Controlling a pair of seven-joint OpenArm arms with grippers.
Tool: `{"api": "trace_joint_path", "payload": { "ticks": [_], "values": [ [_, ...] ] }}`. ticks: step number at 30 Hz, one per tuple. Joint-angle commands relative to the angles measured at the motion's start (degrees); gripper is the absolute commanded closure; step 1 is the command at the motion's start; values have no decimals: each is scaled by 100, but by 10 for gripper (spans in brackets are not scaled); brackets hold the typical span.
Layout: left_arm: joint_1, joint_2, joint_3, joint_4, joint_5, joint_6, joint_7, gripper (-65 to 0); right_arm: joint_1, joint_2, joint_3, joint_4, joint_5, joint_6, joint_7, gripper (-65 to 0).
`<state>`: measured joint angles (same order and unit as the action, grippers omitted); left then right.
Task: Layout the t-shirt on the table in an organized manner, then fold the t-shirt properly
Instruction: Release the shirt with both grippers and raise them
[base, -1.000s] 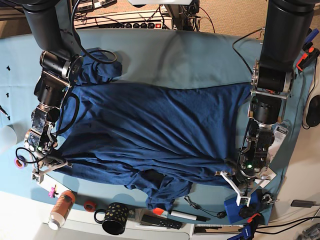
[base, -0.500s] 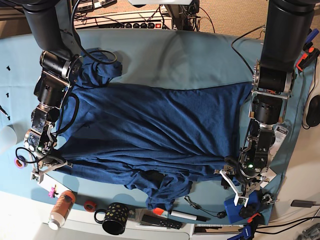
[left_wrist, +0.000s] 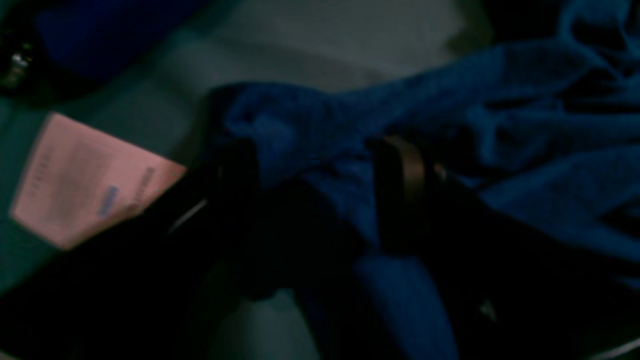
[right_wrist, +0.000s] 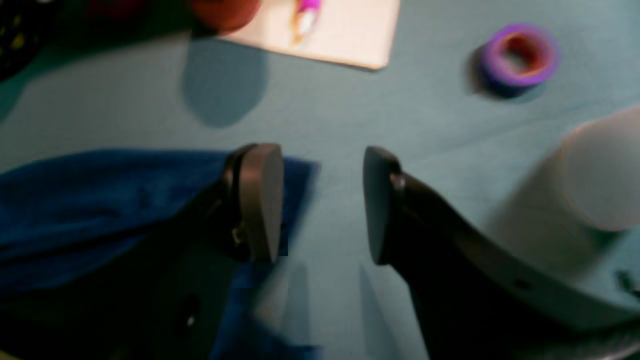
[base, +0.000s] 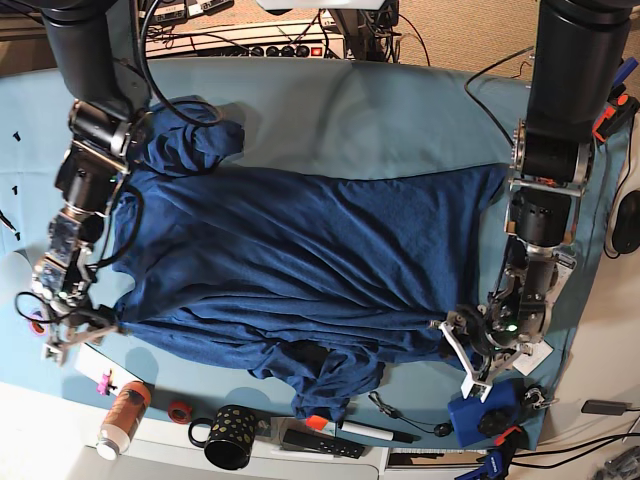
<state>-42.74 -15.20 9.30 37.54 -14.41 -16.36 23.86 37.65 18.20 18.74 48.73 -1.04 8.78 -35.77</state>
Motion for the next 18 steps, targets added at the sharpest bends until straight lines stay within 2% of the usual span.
{"api": "trace_joint_path", "payload": {
  "ticks": [1,3,8,13,16,18],
  "values": [
    [-181,-105,-17,96,-173,-59,-122,-367,219,160,2,114,42,-9,173,-263],
    [-101,-170,-17,96,-389,-219,-125,-367,216,286,2,114,37,7,164,-263],
    [107,-195,-17,114,-542,-1143,-122,-367,216,581,2,116,39,107,199,-263],
    [450,-188,-17,428,-789,-1919,-114,-367,181,691,2,225,94,435,289,-262],
    [734,-192,-17,855,-785,-1971,-114,-366,-20,686,0,673,280,654,304,-262],
    [935,-192,-17,1202,-761,-1971,-74,-366,-199,686,0,1071,319,688,297,-262]
  ]
}}
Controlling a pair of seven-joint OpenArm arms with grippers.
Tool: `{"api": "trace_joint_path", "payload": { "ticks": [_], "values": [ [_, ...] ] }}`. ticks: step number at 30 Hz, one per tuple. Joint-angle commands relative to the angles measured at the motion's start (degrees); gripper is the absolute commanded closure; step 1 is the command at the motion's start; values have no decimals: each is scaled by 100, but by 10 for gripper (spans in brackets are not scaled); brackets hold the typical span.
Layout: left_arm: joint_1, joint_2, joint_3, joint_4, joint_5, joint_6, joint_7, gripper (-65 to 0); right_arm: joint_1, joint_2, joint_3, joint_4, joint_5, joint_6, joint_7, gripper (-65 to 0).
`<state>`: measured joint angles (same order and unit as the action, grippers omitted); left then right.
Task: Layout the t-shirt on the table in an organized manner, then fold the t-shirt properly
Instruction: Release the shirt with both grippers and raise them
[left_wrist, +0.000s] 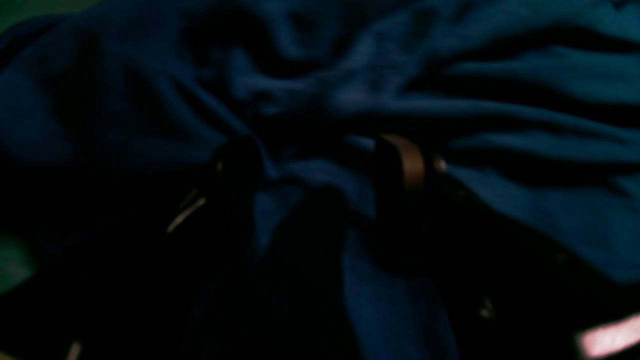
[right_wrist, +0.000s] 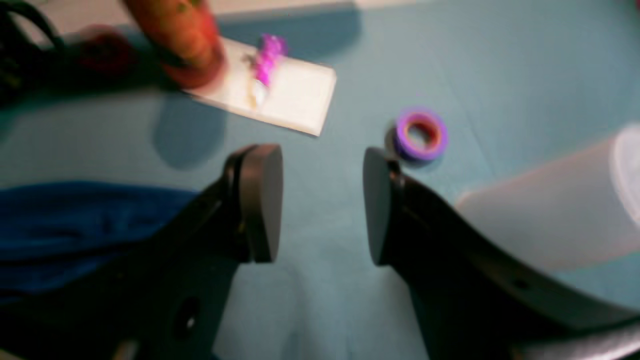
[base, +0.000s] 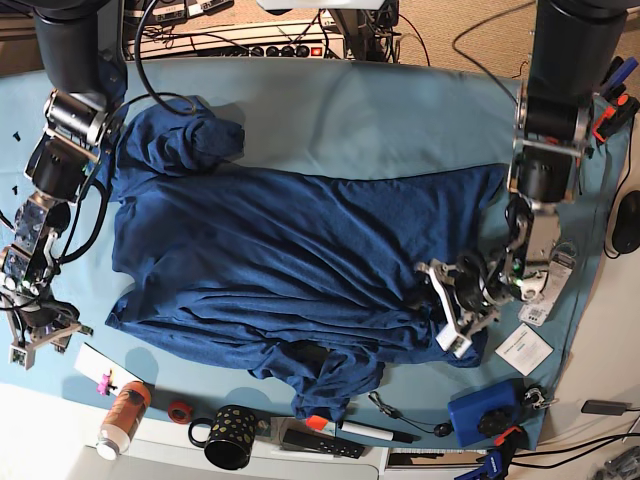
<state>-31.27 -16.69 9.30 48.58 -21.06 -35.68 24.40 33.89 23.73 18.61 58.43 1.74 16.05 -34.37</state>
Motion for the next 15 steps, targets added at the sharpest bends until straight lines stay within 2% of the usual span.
{"api": "trace_joint_path", "payload": {
  "ticks": [1,8,15],
  "values": [
    [-116,-44,-17,273,-85,-39,-55,-366,87,133,13,321,42,-39,125,-262],
    [490,-44,-17,1379,-188,-20,358,-365,-483,138,13,1700,166,-61,-258,-262],
    [1200,-44,-17,2586,-321,-20,671,-365,-946,136,13,2507,302,-59,-494,-262]
  ]
}}
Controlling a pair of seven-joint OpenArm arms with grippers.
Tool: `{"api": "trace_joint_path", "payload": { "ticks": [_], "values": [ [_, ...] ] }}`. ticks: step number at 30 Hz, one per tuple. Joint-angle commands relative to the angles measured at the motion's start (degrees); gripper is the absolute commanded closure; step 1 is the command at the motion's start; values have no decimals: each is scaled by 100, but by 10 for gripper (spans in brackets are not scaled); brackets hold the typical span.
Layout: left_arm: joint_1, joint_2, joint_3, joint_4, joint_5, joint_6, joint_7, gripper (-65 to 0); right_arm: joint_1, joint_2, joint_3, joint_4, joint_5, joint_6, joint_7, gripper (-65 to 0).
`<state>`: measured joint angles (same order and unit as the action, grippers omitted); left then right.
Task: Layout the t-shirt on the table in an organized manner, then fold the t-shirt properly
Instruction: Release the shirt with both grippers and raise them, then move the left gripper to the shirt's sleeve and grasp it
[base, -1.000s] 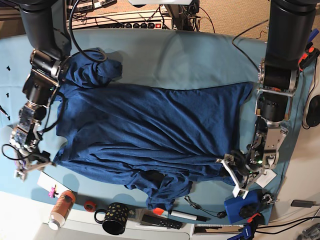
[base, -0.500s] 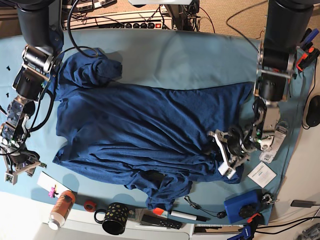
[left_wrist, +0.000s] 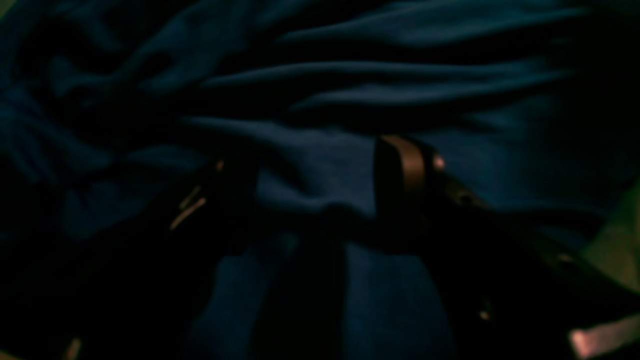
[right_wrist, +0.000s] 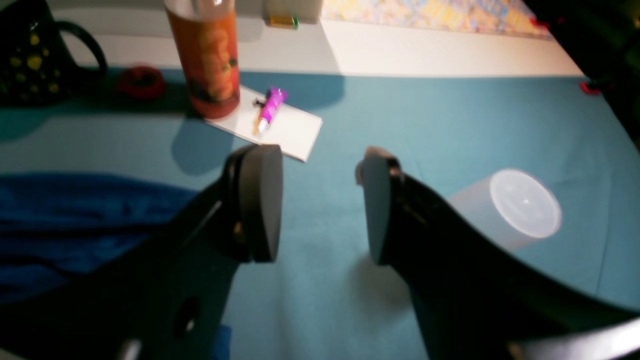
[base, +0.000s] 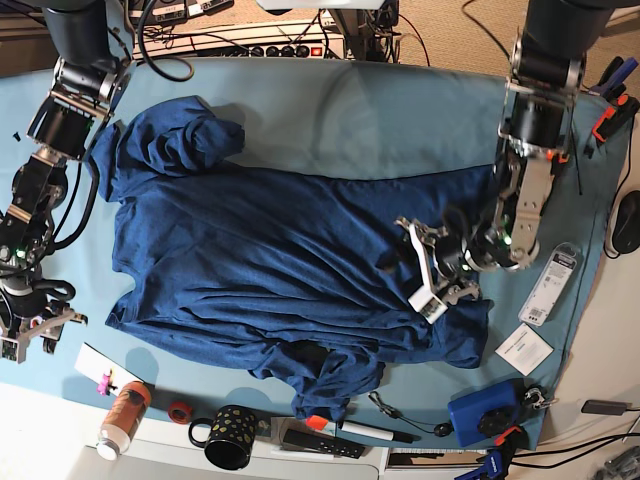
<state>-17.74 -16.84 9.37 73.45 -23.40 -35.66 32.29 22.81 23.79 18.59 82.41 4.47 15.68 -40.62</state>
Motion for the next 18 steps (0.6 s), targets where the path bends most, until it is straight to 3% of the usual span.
{"api": "trace_joint_path", "payload": {
  "ticks": [1,8,18],
  "values": [
    [-31,-26,-24,291,-87,-20,-105,-365,98,129,17,188,26,-22,111,-262],
    [758,2,-24,1340,-79,-17,-26,-365,-203,129,17,428,50,-26,59,-261],
    [1499,7,-26,1569,-66,-20,-37,-365,-219,127,15,428,70,48,76,-261]
  ]
}}
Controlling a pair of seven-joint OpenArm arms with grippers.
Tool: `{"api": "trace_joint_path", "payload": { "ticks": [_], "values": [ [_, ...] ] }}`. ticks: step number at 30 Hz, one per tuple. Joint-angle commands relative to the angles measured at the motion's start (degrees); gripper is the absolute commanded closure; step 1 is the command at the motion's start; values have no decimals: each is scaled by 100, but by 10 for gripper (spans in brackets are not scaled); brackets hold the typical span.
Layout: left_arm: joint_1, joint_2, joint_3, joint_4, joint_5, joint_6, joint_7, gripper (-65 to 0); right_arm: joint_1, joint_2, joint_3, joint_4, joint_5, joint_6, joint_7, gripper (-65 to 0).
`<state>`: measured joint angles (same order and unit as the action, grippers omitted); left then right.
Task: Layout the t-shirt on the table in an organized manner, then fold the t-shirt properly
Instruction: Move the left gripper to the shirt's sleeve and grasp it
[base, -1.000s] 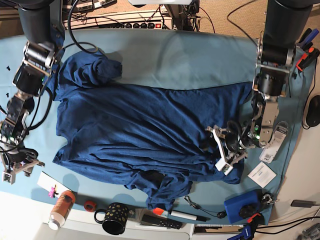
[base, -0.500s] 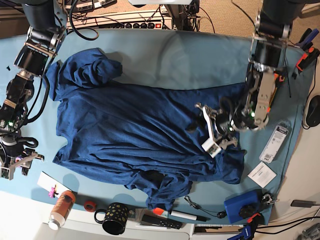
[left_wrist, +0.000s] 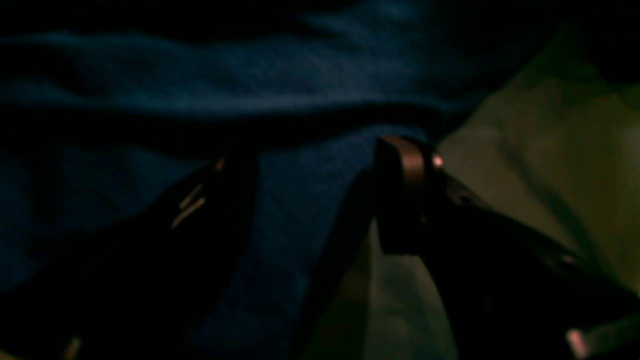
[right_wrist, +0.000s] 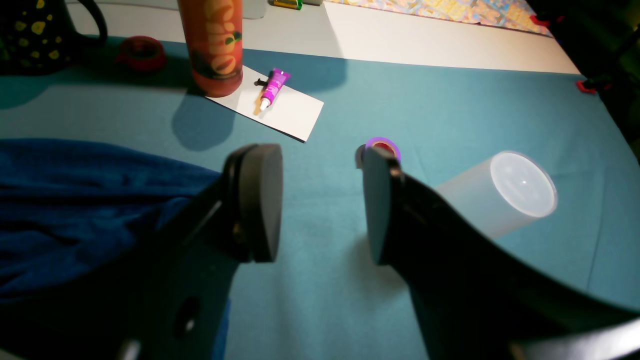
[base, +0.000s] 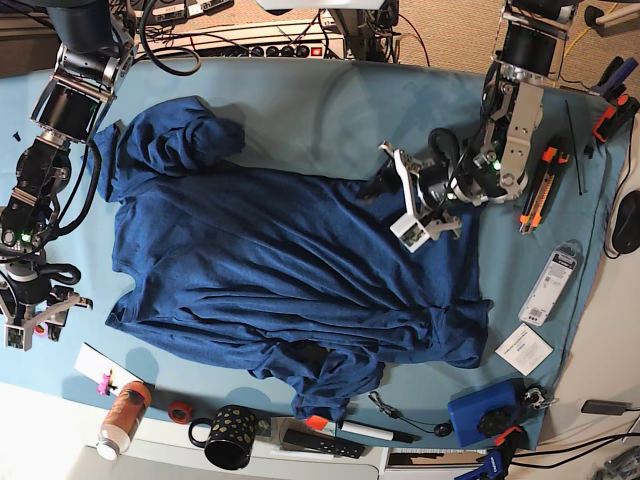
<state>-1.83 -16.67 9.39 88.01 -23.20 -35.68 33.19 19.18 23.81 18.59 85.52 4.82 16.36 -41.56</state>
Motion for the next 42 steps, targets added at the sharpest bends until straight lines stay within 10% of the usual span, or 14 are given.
{"api": "trace_joint_path", "payload": {
  "ticks": [1,21,42],
  "values": [
    [-48,2,-28,116,-83,-20,-125,-365,144,125,15,118,35,44,179,-261],
    [374,332,-208,431,-85,-42,-293,-365,-173,-122,15,675,634,1134,411,-253],
    [361,330,-1241,490,-284,24,-658,-365,-1755,-398,17,1355,890,1137,76,-253]
  ]
}}
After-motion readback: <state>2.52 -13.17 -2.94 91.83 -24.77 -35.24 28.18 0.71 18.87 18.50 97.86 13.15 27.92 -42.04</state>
